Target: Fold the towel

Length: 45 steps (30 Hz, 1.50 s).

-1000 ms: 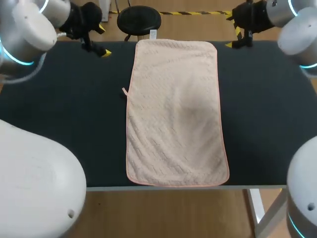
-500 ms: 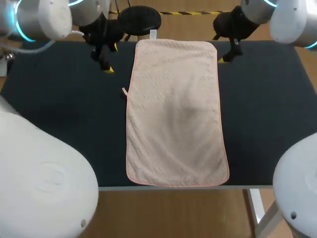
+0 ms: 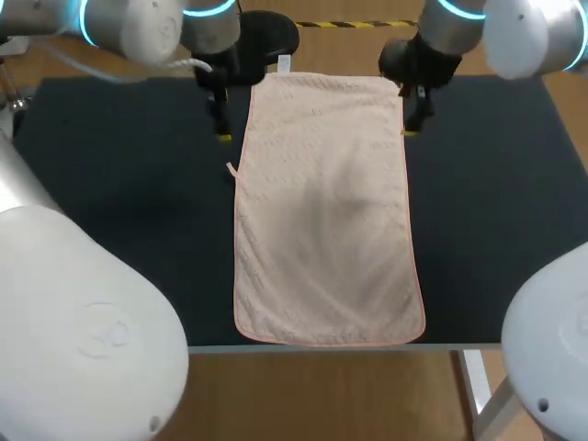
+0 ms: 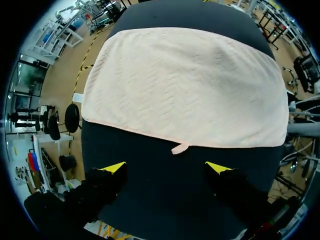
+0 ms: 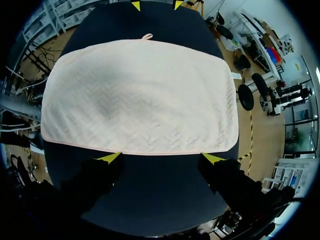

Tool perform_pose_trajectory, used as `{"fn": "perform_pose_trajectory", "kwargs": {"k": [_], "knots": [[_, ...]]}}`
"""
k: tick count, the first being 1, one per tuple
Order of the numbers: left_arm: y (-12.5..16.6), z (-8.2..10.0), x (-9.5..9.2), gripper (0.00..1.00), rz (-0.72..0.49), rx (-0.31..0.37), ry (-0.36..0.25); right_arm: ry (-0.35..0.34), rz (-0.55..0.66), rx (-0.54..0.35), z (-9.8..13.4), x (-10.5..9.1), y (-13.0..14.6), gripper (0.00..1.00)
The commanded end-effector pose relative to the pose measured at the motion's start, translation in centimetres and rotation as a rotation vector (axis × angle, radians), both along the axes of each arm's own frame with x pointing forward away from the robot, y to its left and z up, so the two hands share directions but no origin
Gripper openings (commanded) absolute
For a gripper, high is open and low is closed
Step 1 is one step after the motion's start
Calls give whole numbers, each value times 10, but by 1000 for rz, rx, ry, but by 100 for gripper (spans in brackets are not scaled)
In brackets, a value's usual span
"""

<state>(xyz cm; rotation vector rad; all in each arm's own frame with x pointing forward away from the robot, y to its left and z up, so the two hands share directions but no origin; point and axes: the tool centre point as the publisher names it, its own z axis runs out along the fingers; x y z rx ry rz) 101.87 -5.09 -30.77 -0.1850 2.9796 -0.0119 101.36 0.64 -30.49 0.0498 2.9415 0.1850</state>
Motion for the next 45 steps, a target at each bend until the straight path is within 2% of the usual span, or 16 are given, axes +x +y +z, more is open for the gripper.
{"fn": "perform_pose_trajectory", "kwargs": {"k": [1,8,13,16,26,30,36,45], "knots": [[-7,-21,-3,100,30,-57,-33,3,-2,-15,-19,1,1,100],[-18,-51,-7,100,35,-97,-31,-1,11,9,-41,-7,-1,100],[-25,-68,-8,100,14,-97,-19,33,5,6,-61,-8,-3,100],[-27,-73,-8,100,3,-145,-21,36,13,-4,-67,-9,-2,100],[-44,-92,-6,100,-91,-176,45,45,51,-24,-75,-14,-1,100],[-50,-103,-5,100,-97,-160,75,50,57,-27,-80,-18,-3,100],[-54,-112,-4,100,-102,-153,89,64,64,-26,-89,-19,-7,100],[-55,-117,-3,100,-111,-152,104,85,70,-26,-100,-23,-7,100]]}}
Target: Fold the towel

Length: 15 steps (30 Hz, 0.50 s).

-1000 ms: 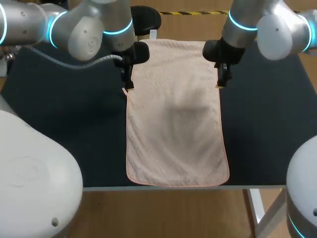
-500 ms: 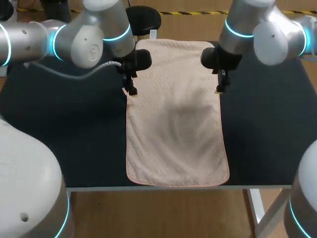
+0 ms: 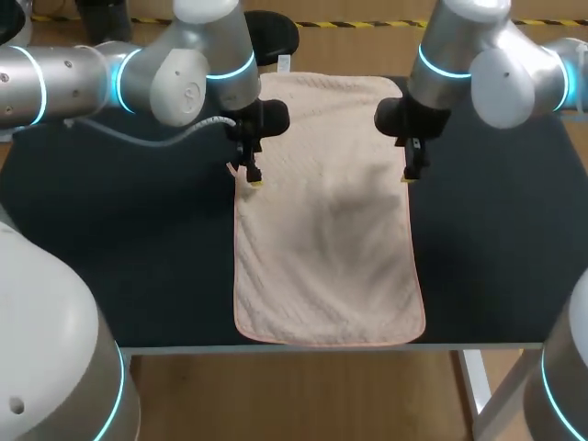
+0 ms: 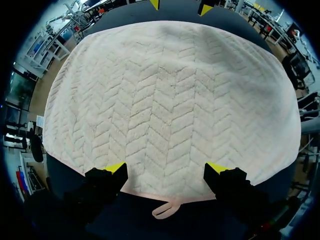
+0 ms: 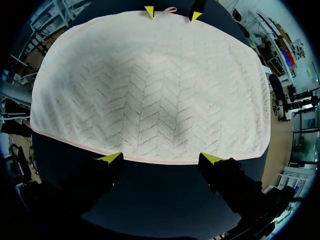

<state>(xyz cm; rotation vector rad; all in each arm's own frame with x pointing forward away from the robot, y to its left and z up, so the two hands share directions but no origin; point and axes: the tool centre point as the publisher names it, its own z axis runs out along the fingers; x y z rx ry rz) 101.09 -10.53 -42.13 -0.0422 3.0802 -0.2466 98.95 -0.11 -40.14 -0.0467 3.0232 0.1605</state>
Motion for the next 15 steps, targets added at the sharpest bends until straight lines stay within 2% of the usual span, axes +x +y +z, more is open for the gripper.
{"fn": "perform_pose_trajectory", "kwargs": {"k": [1,15], "knots": [[-1,-4,5,100,-3,-2,9,10,3,-4,-5,1,1,100],[2,-8,5,100,-10,5,17,62,-79,1,-24,1,4,100]]}}
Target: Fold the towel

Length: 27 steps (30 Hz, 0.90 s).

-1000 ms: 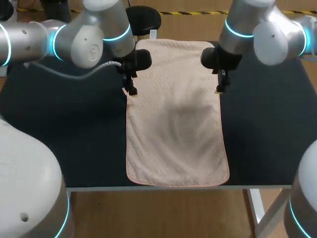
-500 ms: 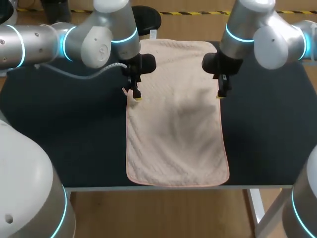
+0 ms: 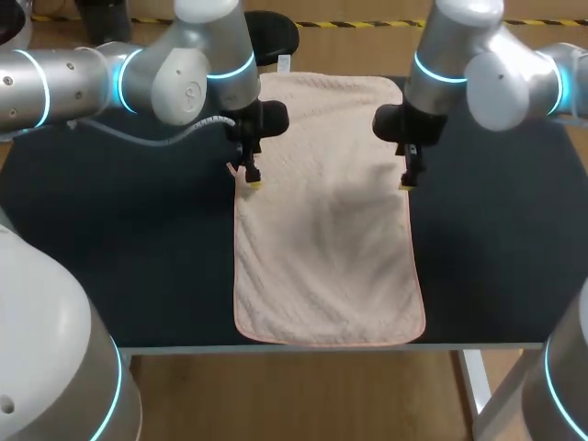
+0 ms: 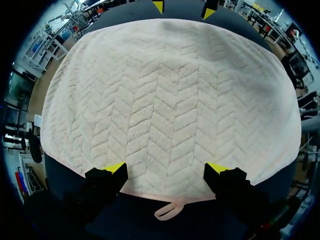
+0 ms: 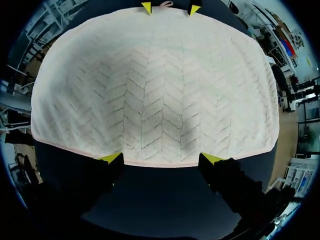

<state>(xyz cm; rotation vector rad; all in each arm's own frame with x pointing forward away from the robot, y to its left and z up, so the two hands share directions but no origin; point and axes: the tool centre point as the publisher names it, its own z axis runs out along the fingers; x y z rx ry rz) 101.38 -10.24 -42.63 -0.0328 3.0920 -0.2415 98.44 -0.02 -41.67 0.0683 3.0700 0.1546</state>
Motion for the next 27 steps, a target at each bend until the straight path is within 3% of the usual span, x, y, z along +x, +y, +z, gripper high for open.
{"fn": "perform_pose_trajectory", "kwargs": {"k": [1,22,23,25,26,27], "knots": [[-1,-4,2,100,-3,3,7,14,-10,10,-11,7,4,100],[0,-16,-1,100,-15,8,33,57,0,2,-31,6,7,100],[0,-16,-1,91,-16,7,33,58,1,1,-31,6,6,100],[0,-17,-1,64,-15,5,32,60,6,-3,-32,6,6,100],[0,-17,-1,42,-15,4,32,60,9,-5,-32,6,6,81],[-1,-17,0,35,-15,3,32,60,11,-6,-32,6,6,54]]}}
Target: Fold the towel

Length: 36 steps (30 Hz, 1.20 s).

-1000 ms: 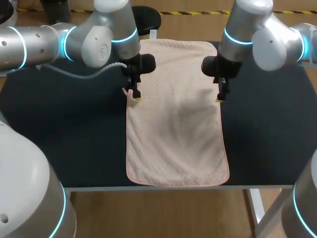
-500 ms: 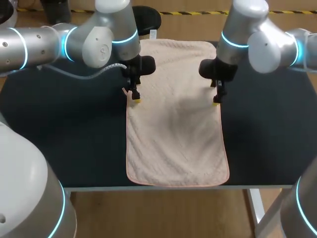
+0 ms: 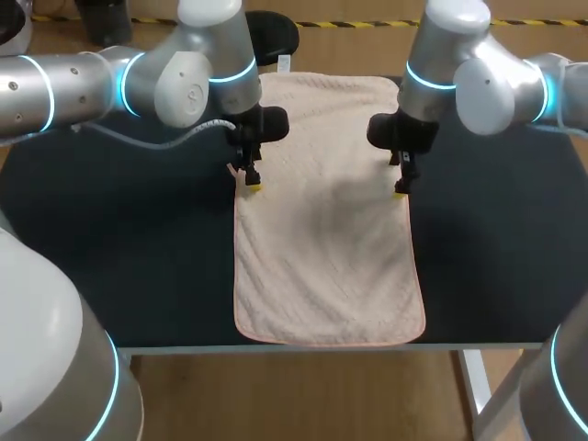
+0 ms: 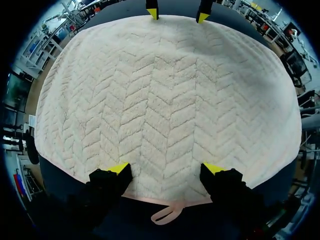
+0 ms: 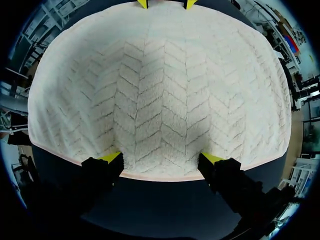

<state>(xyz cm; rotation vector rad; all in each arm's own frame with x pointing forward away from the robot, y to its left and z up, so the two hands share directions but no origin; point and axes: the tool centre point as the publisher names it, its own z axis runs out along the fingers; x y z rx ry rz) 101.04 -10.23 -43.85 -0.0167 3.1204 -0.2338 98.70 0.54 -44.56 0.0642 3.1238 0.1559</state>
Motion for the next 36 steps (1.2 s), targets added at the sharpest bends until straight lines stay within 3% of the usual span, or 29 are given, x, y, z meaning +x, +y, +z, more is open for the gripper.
{"fn": "perform_pose_trajectory", "kwargs": {"k": [1,2,3,14,20,30,36], "knots": [[-1,-5,3,24,-2,-3,5,7,7,-6,-3,3,0,36],[-1,-5,3,7,-2,-3,5,7,8,-6,-3,3,0,22],[-1,-5,3,0,-2,-2,5,7,9,-5,-3,3,-1,0],[4,8,-2,0,10,-12,-6,-9,21,-13,11,-4,-5,0],[8,32,-6,0,18,-32,-40,-33,19,-8,31,-7,-8,0],[15,99,-6,0,46,-71,-111,-138,22,-4,96,8,-15,0],[22,159,14,0,47,-76,-210,-219,91,-44,149,31,-16,0]]}}
